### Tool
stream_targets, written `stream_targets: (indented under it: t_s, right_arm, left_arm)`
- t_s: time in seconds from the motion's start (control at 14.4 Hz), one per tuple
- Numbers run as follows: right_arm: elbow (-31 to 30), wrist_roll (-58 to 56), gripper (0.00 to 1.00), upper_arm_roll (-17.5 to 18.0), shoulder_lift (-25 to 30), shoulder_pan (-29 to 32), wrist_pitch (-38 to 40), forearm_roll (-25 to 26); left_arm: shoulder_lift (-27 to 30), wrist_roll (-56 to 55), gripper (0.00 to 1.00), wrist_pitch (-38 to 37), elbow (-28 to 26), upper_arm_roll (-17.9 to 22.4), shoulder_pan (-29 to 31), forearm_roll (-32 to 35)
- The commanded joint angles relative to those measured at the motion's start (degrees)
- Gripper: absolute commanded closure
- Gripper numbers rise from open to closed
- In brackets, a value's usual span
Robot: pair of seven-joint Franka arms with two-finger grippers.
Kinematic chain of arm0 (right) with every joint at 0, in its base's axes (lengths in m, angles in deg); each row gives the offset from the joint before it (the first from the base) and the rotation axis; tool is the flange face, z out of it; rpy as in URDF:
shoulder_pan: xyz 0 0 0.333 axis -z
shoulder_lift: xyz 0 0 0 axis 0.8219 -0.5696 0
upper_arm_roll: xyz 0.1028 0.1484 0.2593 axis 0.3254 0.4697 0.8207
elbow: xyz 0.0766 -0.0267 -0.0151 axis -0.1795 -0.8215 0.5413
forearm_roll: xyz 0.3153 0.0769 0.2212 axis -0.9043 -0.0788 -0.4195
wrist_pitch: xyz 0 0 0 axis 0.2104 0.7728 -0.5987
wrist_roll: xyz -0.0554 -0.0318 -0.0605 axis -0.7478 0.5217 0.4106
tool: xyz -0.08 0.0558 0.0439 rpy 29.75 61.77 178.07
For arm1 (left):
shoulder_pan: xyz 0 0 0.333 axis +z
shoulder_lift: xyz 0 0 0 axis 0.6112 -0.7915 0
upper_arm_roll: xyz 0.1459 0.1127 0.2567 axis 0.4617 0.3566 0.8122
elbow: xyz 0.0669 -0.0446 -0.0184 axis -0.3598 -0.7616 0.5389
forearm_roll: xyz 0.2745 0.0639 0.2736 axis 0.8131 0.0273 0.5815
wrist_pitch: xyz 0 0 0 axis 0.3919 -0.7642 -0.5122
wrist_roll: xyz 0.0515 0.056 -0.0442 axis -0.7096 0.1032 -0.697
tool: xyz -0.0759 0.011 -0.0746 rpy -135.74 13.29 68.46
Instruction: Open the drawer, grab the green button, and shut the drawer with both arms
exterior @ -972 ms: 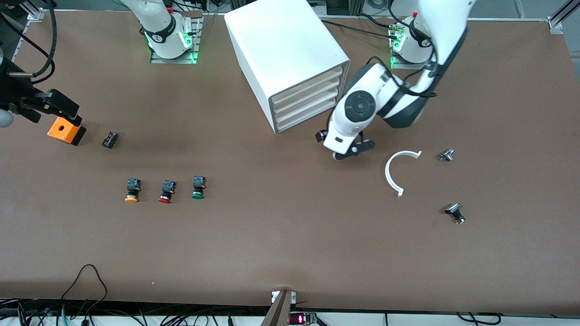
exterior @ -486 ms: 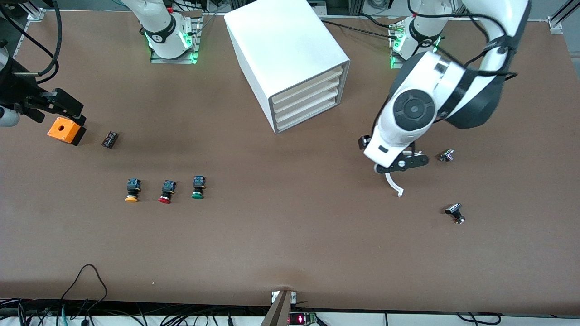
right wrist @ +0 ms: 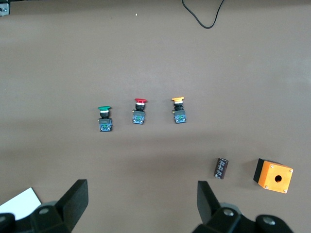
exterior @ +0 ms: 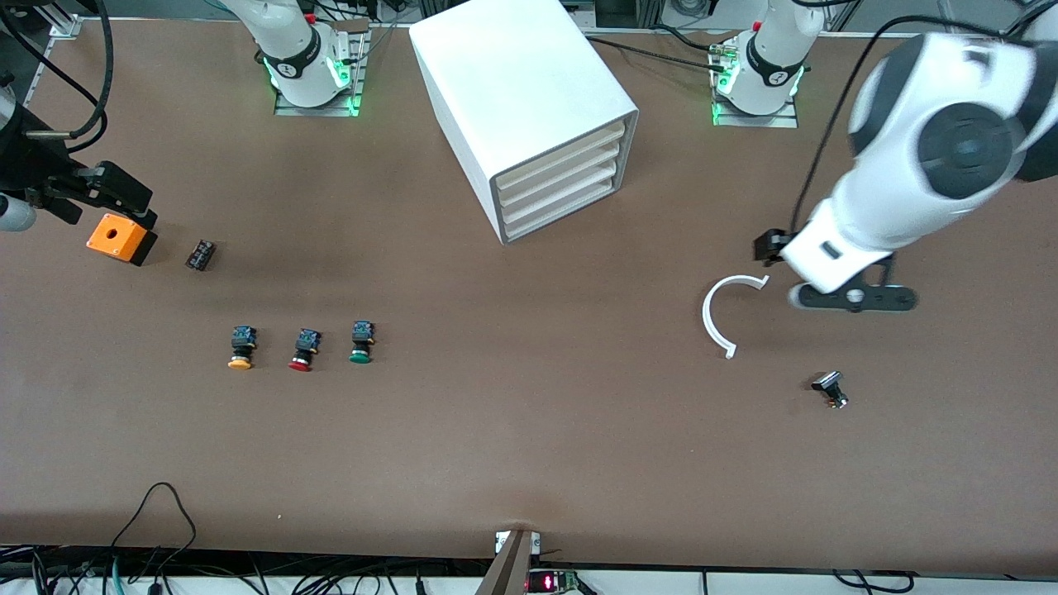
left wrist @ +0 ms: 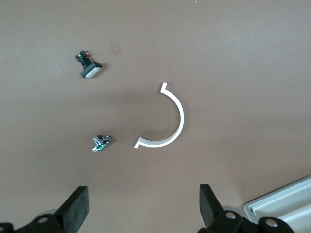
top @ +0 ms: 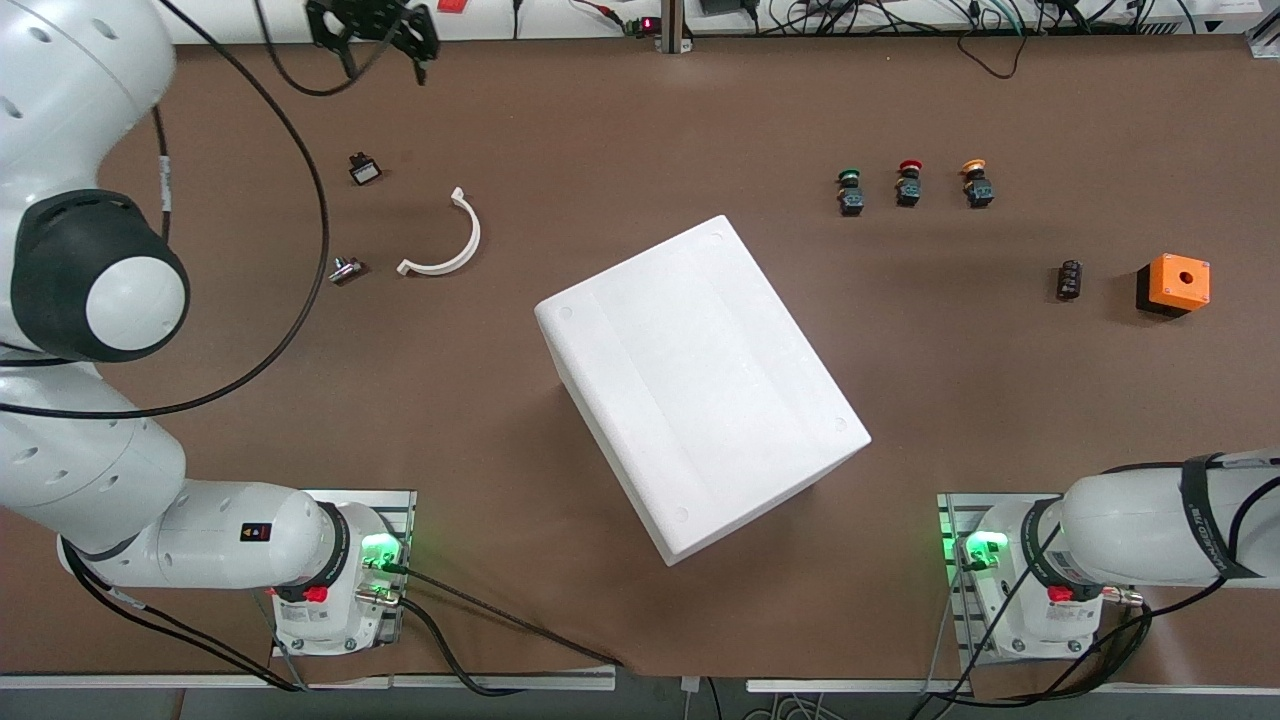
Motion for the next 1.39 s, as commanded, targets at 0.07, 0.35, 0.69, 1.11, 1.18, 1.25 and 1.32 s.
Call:
stream_targets:
  t_s: [0.07,0.35,0.69,1.11,1.18,1.25,1.32]
  right_arm:
    - [1.2,0.5,0.01,1.0,-0.4,0.8,0.3,0.4]
    - [1.5,0.3,0.01,1.0,-0.4,0.8,0.4,0.4]
    - [2.0,0.2,0.01,1.0,-0.4,0.8,0.4,0.4]
    - [2.0,-0.4,0.01,0.9,-0.4,0.8,0.4,0.4]
    - [2.1,-0.6,0.01,0.9,-0.4,0.8,0.4,0.4]
    - [2.1,-0.5,0.01,0.8,-0.4,0.8,0.4,0.4]
    - [2.1,-0.5,0.01,0.8,-0.4,0.9,0.4,0.4]
  left_arm:
    - [9.4,12.9,0.00,2.1,-7.5,7.7,-0.9,-4.6]
    - [18.1,12.5,0.00,13.6,-20.0,11.3,-2.2,-6.0]
    - [16.7,11.8,0.00,6.3,-16.2,11.8,-2.4,-5.9]
    - [15.3,11.0,0.00,6.8,-15.3,13.0,-2.5,-6.5]
    - [15.6,10.5,0.00,6.8,-15.4,13.0,-2.6,-6.3]
    - [16.0,9.1,0.00,6.8,-15.6,13.0,-2.6,-6.1]
    - [16.4,8.0,0.00,6.8,-15.8,13.0,-2.6,-5.9]
